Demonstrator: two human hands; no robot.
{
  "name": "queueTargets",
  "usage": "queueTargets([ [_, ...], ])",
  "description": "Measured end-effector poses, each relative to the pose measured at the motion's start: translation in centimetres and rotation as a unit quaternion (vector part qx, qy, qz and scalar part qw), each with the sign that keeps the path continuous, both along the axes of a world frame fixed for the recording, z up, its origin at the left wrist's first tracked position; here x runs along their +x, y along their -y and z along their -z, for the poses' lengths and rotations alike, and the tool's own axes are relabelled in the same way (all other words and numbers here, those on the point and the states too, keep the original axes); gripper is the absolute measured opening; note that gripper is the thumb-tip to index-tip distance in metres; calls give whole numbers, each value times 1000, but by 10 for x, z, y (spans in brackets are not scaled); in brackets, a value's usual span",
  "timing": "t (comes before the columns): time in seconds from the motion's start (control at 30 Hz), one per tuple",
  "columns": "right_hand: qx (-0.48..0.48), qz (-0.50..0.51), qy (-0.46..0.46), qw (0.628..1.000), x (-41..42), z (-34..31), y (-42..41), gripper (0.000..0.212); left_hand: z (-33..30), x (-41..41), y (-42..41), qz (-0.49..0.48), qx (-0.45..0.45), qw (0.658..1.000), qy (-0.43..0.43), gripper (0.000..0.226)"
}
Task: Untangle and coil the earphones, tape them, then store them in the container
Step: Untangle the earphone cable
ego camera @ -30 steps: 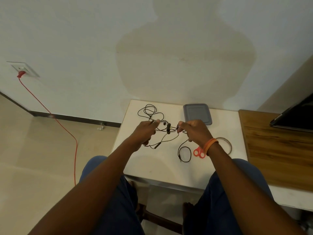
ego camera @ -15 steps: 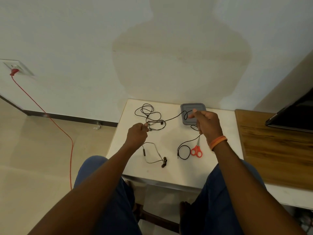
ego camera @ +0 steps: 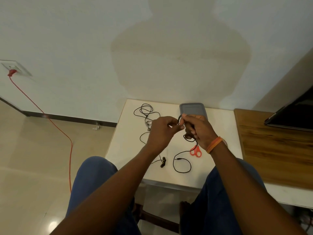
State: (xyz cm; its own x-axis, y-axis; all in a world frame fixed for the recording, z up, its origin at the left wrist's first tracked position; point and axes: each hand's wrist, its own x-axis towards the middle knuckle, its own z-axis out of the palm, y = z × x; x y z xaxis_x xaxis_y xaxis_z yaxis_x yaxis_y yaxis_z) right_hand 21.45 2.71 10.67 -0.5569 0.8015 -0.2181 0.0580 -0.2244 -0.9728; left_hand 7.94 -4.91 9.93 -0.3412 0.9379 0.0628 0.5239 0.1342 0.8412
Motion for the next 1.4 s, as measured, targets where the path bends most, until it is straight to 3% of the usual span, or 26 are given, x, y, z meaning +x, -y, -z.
queueTargets([
  [0.07,-9,-5,1,1000,0,-2,2,38,0,-1,-2,-31,-3,999,42,12],
  [0.13,-9,31,43,999,2,-1,-1,38,-3,-5,-3,-77,-34,978,193,15],
  [0.17,4,55,81,995,4,0,-4,37,-3,-7,-4,-105,-45,944,308,16],
  [0.27,89,61,218,970,12,6,-12,39,-4,-20,-8,-184,-27,787,589,19],
  [0.33,78,19,224,971,16,5,-12,42,-1,-32,-13,-235,-12,702,672,26],
  [0.43,-8,-2,126,992,22,-2,-14,40,8,-52,-20,-290,-30,664,688,33],
  [0.7,-199,-81,-96,972,39,-9,-23,39,30,-88,-29,-391,-75,709,582,13],
  [0.77,-230,-72,-78,967,41,-13,-23,40,32,-93,-32,-414,-59,707,570,14],
  [0.87,-204,-115,-26,972,48,-11,-24,37,36,-100,-32,-435,-48,711,551,17],
  [0.97,-164,-140,-31,976,47,-10,-20,26,44,-99,-27,-438,-70,722,531,11],
  [1.1,-140,-107,-112,978,42,-12,-18,19,53,-84,-15,-414,-131,761,482,10],
  [1.23,-164,-23,-145,975,34,-12,-22,27,65,-72,-3,-399,-168,801,415,9],
  [1.33,-145,-3,-112,983,29,-8,-24,28,63,-59,0,-332,-236,809,423,14],
  [1.4,-120,-8,-80,989,26,-6,-23,30,49,-53,4,-237,-325,814,418,12],
])
